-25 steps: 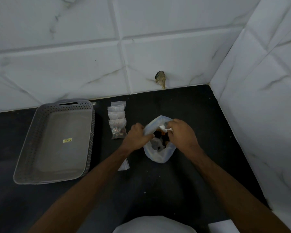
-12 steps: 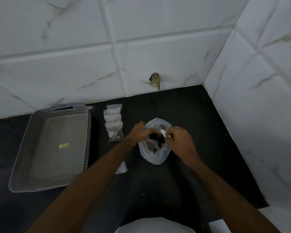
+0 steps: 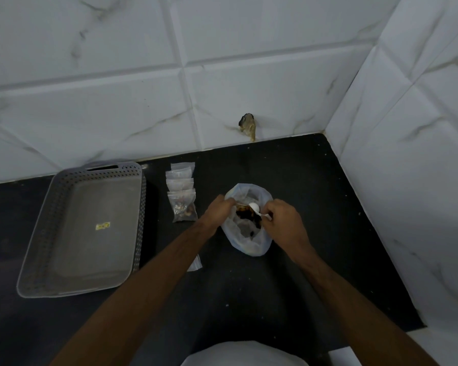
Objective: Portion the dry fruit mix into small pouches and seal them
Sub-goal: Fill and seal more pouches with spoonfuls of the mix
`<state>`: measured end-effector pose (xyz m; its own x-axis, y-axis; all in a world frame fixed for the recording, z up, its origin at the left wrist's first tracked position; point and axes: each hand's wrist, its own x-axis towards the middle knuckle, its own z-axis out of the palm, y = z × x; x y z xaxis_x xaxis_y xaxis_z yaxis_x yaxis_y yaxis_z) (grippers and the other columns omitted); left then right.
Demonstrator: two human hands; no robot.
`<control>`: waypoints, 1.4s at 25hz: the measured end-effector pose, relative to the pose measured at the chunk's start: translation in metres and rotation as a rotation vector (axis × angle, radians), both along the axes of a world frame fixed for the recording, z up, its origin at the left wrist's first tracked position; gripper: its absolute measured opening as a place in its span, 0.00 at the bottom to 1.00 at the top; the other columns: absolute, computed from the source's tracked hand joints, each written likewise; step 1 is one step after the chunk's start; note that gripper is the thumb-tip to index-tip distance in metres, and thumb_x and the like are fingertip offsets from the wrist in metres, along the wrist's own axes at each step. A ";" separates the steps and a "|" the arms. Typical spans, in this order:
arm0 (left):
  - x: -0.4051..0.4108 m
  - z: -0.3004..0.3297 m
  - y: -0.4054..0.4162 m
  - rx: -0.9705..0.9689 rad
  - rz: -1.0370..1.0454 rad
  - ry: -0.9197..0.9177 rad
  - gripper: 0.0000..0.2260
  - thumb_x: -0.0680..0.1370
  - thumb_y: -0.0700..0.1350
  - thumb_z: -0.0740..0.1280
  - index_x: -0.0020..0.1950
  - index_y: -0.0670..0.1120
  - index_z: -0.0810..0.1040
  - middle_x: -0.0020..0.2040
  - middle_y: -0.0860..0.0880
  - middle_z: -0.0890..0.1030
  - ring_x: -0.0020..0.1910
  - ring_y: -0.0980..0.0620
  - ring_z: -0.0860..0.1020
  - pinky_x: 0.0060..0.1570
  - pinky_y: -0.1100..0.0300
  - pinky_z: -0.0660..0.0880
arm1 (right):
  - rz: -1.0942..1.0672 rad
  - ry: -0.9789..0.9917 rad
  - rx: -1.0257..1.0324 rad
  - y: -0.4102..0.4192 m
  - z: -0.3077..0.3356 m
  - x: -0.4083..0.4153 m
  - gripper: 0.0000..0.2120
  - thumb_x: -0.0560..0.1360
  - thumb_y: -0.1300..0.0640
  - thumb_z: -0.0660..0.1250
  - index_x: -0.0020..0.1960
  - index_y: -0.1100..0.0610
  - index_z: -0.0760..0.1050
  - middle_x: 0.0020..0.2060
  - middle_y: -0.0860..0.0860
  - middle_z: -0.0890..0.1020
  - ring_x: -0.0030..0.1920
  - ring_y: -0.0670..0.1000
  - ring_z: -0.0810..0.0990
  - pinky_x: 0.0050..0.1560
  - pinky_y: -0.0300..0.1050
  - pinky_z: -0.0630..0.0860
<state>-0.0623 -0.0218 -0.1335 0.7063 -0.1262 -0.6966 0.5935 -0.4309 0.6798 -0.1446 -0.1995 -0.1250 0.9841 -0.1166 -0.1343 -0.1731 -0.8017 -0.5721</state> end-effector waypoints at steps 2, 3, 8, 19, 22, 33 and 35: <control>0.000 0.003 0.000 -0.027 0.003 -0.008 0.20 0.82 0.47 0.62 0.72 0.44 0.68 0.60 0.43 0.77 0.58 0.45 0.78 0.61 0.46 0.77 | -0.008 0.003 0.028 0.002 -0.001 0.001 0.03 0.77 0.59 0.69 0.45 0.54 0.80 0.42 0.47 0.80 0.42 0.44 0.78 0.45 0.42 0.79; 0.001 0.004 0.001 -0.037 0.011 -0.003 0.20 0.82 0.47 0.62 0.72 0.44 0.67 0.59 0.44 0.76 0.57 0.46 0.78 0.59 0.47 0.78 | -0.024 0.003 0.060 0.003 -0.001 0.001 0.03 0.77 0.60 0.70 0.44 0.54 0.80 0.41 0.46 0.80 0.41 0.43 0.79 0.44 0.42 0.79; -0.007 0.000 0.005 -0.089 0.134 0.079 0.22 0.81 0.49 0.63 0.73 0.43 0.67 0.60 0.42 0.77 0.57 0.45 0.79 0.60 0.46 0.78 | -0.077 0.064 0.223 -0.004 0.005 0.001 0.05 0.74 0.63 0.73 0.43 0.54 0.81 0.37 0.45 0.82 0.40 0.43 0.82 0.44 0.40 0.81; -0.015 0.012 0.008 -0.155 0.110 -0.008 0.05 0.82 0.45 0.65 0.53 0.47 0.79 0.52 0.43 0.83 0.52 0.47 0.82 0.53 0.52 0.80 | -0.282 0.136 0.398 -0.012 0.002 0.005 0.04 0.75 0.61 0.73 0.46 0.53 0.83 0.42 0.46 0.84 0.45 0.43 0.83 0.44 0.38 0.79; -0.015 0.014 0.010 -0.171 0.024 -0.019 0.09 0.81 0.44 0.66 0.60 0.45 0.79 0.55 0.42 0.83 0.55 0.45 0.82 0.56 0.51 0.80 | -0.330 0.192 0.474 -0.017 -0.003 0.004 0.05 0.75 0.62 0.72 0.48 0.54 0.83 0.45 0.47 0.85 0.48 0.45 0.83 0.48 0.42 0.80; -0.009 0.003 0.026 0.120 -0.225 -0.317 0.20 0.79 0.42 0.71 0.69 0.45 0.70 0.59 0.49 0.76 0.56 0.52 0.78 0.47 0.62 0.76 | -0.431 0.304 0.670 -0.022 -0.008 0.006 0.05 0.75 0.63 0.72 0.49 0.55 0.84 0.46 0.52 0.86 0.48 0.51 0.84 0.43 0.44 0.77; -0.007 0.000 0.027 0.168 -0.294 -0.390 0.20 0.78 0.42 0.71 0.69 0.45 0.71 0.62 0.47 0.76 0.58 0.52 0.77 0.47 0.63 0.74 | -0.415 0.337 0.691 -0.025 -0.007 0.007 0.05 0.75 0.63 0.72 0.49 0.56 0.83 0.46 0.52 0.86 0.47 0.50 0.83 0.43 0.44 0.77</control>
